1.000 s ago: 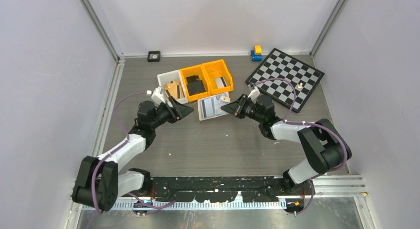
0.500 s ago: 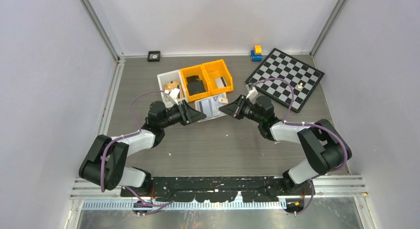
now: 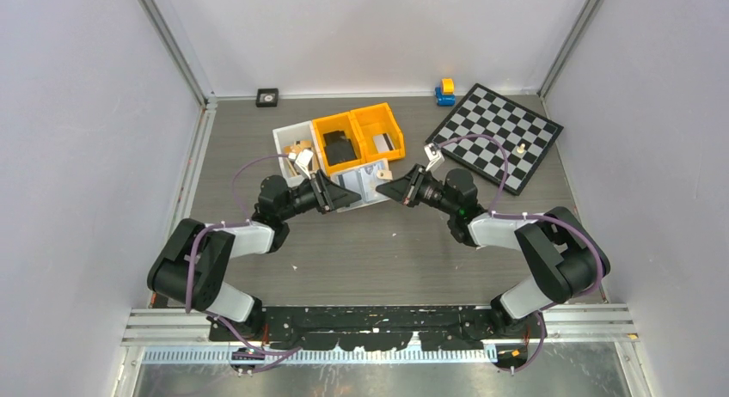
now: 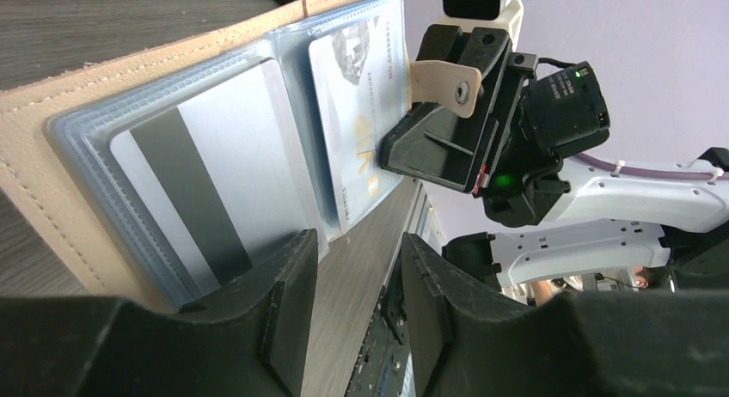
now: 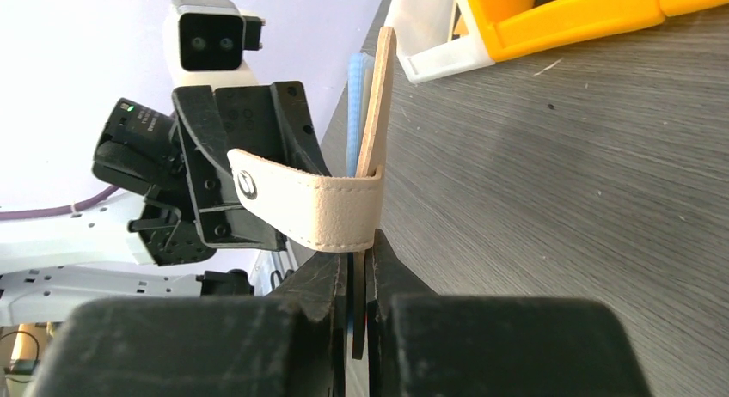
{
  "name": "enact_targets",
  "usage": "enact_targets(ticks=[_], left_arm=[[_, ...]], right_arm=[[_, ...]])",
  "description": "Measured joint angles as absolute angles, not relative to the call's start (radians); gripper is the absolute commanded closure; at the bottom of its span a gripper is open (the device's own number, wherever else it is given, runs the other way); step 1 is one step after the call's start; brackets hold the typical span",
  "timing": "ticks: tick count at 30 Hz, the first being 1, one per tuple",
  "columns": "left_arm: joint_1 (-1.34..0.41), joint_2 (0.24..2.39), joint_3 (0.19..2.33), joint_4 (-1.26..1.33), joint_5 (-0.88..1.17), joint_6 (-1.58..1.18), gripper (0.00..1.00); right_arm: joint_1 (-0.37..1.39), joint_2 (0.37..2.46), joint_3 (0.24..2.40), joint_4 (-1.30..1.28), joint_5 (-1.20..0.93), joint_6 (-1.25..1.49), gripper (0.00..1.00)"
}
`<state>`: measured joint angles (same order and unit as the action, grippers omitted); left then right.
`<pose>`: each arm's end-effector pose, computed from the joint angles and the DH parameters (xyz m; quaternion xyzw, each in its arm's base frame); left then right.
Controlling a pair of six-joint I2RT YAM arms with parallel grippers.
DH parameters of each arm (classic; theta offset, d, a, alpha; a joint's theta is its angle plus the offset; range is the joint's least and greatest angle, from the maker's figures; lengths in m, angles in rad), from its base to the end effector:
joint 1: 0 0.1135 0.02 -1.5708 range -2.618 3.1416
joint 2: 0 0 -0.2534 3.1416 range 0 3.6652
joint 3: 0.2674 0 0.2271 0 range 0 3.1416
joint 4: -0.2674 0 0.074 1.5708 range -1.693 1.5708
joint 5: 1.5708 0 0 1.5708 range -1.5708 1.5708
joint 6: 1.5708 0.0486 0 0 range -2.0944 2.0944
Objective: Take the credit cards out of the card holder
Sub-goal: Remove the credit card from the card holder.
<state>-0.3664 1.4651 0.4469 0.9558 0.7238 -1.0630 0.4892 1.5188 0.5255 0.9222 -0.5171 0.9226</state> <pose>0.2401 -0.1266 0.2037 -0.0048 0.7234 -0.6146 0.3145 0.2470 0.1587 0.2075 -0.0181 0.7284 0.5698 0.3800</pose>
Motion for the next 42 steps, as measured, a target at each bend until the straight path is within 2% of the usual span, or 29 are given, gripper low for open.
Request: enact_targets(ticks=[19, 35, 42], left_arm=[[-0.354, 1.5, 0.447, 1.058, 0.759, -1.139, 0.63], [-0.34, 1.478, 0.451, 0.952, 0.752, -1.119, 0.59], [-0.34, 1.452, 0.451, 0.937, 0.753, -1.108, 0.63]], right_arm=[[0.504, 1.617, 0.528, 1.114, -0.613, 1.019, 1.0], [0.512, 1.58, 0.519, 1.083, -0.608, 0.989, 0.99], [0.512, 1.565, 0.518, 1.076, -0.609, 0.985, 0.99]])
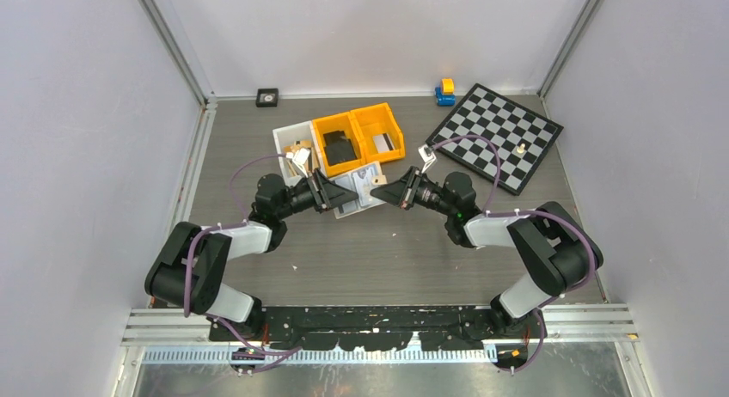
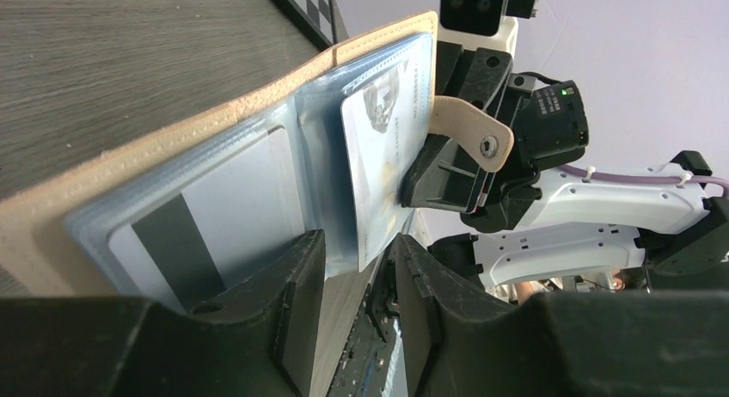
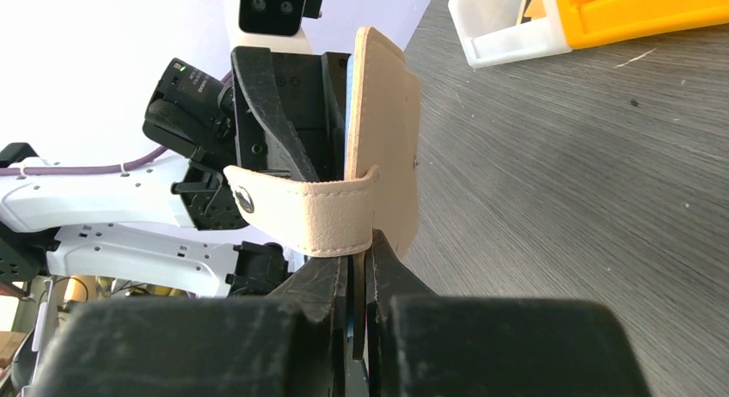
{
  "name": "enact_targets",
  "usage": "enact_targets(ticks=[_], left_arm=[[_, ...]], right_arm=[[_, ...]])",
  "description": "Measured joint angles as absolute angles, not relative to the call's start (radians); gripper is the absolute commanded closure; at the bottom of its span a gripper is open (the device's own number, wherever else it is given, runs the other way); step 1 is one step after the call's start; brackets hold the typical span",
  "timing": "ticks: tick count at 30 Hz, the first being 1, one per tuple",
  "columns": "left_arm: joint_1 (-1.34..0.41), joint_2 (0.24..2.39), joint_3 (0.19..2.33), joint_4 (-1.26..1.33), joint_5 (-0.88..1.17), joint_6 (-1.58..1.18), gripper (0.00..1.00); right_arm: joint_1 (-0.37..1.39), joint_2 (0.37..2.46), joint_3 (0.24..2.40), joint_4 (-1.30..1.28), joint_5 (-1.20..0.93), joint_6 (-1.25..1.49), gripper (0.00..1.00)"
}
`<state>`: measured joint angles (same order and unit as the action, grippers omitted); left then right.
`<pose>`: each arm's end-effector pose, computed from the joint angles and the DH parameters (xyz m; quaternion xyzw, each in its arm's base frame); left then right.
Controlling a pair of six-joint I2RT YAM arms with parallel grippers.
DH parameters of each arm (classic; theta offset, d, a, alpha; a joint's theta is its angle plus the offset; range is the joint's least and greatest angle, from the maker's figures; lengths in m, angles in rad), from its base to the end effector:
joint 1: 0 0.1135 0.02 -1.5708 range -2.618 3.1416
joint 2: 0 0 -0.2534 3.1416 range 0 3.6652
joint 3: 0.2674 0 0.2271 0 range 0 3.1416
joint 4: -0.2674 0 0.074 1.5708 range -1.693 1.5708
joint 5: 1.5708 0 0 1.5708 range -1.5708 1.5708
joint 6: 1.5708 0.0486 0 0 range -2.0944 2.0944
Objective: Take the credit cards out of the card holder
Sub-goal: Remove the credit card from the card holder.
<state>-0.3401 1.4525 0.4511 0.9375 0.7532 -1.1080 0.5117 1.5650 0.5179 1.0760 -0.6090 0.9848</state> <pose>0.2415 -0.1207 0.2060 -0.0208 0.7231 -0.6224 0.2989 0.2426 0.1681 0.2105 -0.0533 0.6966 0.6186 0.3593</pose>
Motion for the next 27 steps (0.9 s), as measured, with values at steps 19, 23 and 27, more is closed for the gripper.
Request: enact_targets(ticks=[19, 23, 27], left_arm=[[-0.337, 1.497, 0.448, 1.111, 0.782, -1.175, 1.0], [-0.337, 1.497, 0.448, 1.108, 0.783, -1.171, 1.0], [-0.337, 1.497, 0.448, 1.102, 0.783, -1.17, 1.0]], right_arm=[[0.53, 1.591, 0.536, 1.118, -0.647, 1.007, 0.73], [0.53, 1.591, 0.536, 1.122, -0.647, 1.009, 0.65], [0.53, 1.591, 0.536, 1.121, -0.641, 1.008, 0.66]])
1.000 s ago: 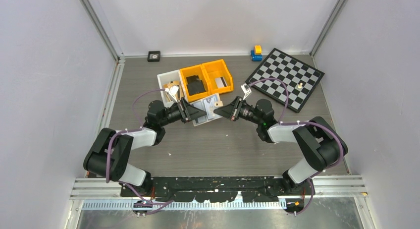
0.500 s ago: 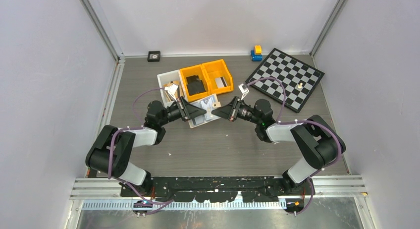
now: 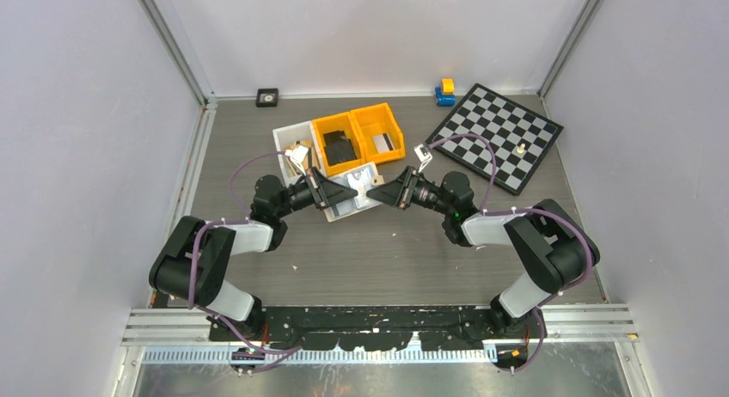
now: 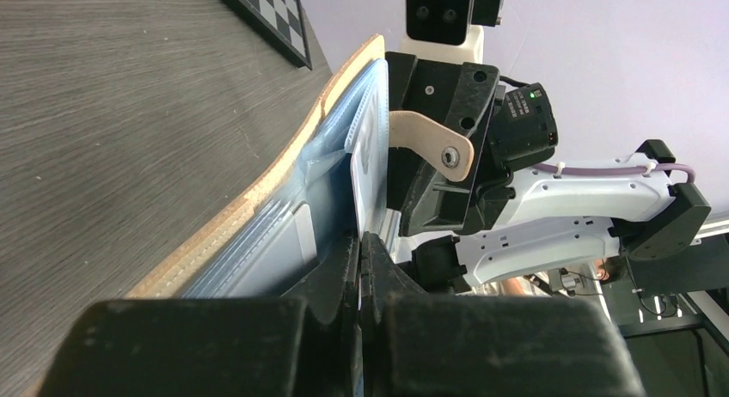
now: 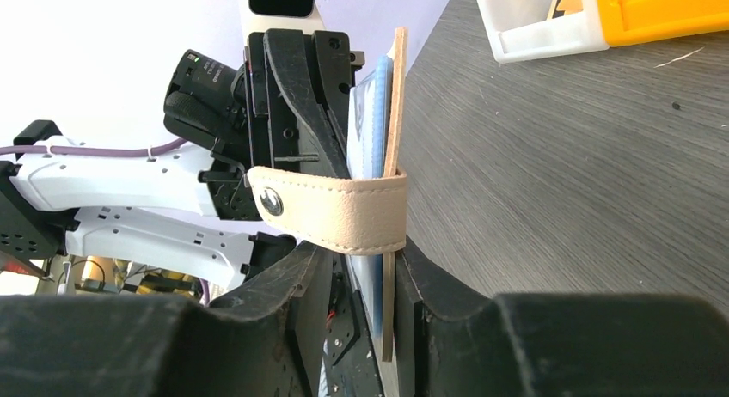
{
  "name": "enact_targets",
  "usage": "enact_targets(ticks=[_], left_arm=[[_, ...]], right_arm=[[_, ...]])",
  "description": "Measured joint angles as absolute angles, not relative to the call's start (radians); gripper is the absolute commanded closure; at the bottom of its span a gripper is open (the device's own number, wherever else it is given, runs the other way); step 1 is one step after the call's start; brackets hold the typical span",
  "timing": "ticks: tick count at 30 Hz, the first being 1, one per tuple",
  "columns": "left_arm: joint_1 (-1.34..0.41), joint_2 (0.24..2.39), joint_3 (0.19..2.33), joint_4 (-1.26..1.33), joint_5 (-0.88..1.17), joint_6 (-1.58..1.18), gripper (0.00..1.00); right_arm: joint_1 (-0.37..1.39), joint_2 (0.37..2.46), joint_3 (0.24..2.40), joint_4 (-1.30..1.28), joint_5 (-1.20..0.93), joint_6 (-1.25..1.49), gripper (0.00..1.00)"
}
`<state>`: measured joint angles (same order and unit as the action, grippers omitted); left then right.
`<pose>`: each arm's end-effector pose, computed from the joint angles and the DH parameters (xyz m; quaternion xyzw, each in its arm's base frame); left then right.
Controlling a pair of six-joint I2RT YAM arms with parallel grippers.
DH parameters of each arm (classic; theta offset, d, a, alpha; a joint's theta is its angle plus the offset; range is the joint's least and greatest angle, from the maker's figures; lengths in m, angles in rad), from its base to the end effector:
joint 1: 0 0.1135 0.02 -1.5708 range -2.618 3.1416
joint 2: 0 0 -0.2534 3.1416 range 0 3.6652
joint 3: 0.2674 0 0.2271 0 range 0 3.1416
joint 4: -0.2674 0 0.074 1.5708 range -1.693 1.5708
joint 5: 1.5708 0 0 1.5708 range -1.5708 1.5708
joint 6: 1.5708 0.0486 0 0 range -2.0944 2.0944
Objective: Take the credit cards out of the card holder
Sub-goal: Remove the credit card from the card holder.
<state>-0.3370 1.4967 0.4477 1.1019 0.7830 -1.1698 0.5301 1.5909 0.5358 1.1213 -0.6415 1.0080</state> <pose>0.2442 -0.1219 0.2120 -0.0041 0.6937 -0.6503 0.3095 0.2424 0.1758 0.2134 -0.0702 0.6845 0.6367 0.3481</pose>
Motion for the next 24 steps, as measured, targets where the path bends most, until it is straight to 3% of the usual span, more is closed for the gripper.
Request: enact_targets(ticks=[7, 24], left_arm=[[-0.337, 1.511, 0.449, 1.102, 0.787, -1.17, 1.0], [-0.345, 1.514, 0.45, 1.119, 0.795, -1.176, 0.94]], right_arm=[[0.524, 1.586, 0.526, 1.109, -0.612, 1.0, 0.97], [0.511, 1.538, 0.496, 1.081, -0.59, 1.013, 0.99]])
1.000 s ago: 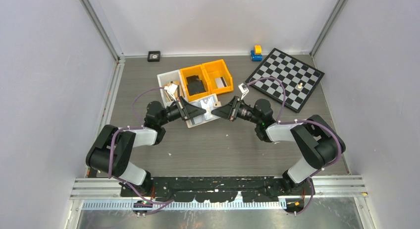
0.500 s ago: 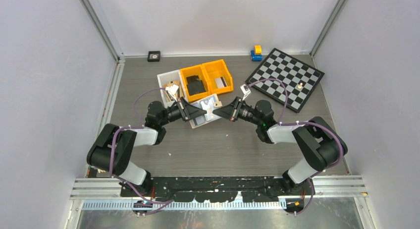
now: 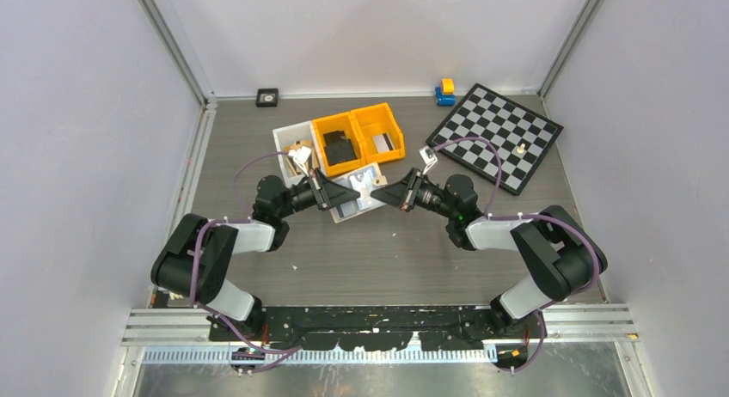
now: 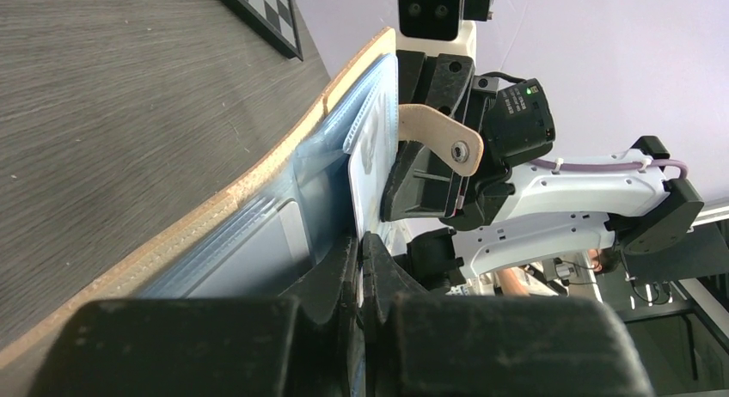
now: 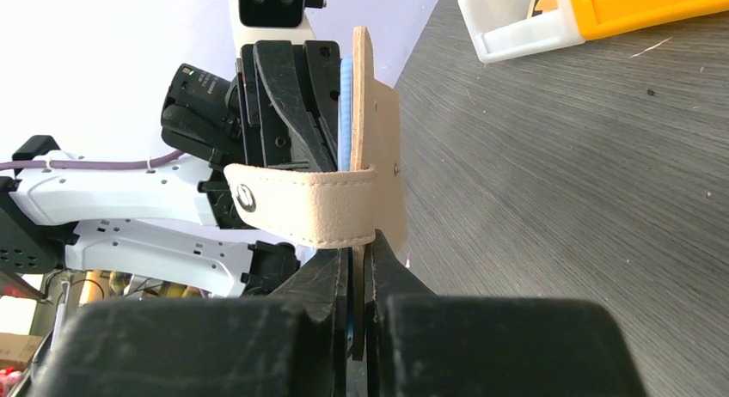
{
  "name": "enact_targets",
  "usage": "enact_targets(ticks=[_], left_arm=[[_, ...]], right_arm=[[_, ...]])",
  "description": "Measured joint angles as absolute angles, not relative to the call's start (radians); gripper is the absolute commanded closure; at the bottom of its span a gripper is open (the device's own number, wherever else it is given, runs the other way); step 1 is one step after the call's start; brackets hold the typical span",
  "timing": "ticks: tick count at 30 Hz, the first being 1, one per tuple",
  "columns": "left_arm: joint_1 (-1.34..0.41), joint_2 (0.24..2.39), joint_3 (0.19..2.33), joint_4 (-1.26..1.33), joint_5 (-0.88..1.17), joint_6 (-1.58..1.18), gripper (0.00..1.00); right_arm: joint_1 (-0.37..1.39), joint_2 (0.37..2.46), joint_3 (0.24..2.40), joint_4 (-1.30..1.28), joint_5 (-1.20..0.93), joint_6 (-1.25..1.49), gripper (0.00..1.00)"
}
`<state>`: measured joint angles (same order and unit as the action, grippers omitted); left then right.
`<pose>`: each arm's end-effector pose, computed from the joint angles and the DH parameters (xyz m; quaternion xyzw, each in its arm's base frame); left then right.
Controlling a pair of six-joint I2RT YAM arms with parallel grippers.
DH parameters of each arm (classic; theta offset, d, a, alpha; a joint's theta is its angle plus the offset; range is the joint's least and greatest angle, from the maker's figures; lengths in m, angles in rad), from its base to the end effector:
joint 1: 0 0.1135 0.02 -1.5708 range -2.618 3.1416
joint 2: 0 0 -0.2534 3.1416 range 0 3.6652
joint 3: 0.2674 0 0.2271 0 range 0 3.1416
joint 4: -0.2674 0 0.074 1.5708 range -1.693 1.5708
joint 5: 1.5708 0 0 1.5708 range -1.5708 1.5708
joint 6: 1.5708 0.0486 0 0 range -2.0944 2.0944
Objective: Take the credit cards out of the card holder
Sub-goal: Remove the credit card from the card holder.
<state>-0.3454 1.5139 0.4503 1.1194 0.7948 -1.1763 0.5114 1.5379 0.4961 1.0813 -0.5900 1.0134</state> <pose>0.2445 -0.1248 0.2102 0.0016 0.6932 -0.6545 0.3018 0.2382 0.1647 0.2125 -0.0383 0.6943 0.6221 0.3597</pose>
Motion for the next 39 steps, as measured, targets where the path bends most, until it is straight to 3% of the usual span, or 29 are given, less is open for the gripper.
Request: enact_targets(ticks=[5, 11, 20, 31, 36, 39], left_arm=[[-0.344, 1.522, 0.45, 1.138, 0.796, -1.185, 0.87], [-0.339, 1.528, 0.45, 1.184, 0.809, -1.213, 0.87], [-0.339, 1.528, 0.45, 1.23, 0.817, -1.255, 1.0], [-0.352, 1.53, 0.448, 1.222, 0.784, -1.245, 1.0], [-0.352, 1.542, 0.448, 1.206, 0.786, -1.236, 0.78], [-0.352, 1.544, 0.448, 1.156, 0.781, -1.215, 0.74]], right_arm=[[0.504, 1.538, 0.496, 1.092, -0.593, 1.025, 1.0], [0.486, 1.542, 0.496, 1.099, -0.585, 1.028, 0.99], [0.484, 1.567, 0.496, 1.105, -0.58, 1.036, 1.0], [0.484, 1.597, 0.496, 1.142, -0.579, 1.065, 0.98], [0.484, 1.597, 0.496, 1.145, -0.578, 1.065, 0.98], [0.484, 1.597, 0.496, 1.145, -0.578, 1.065, 0.98]])
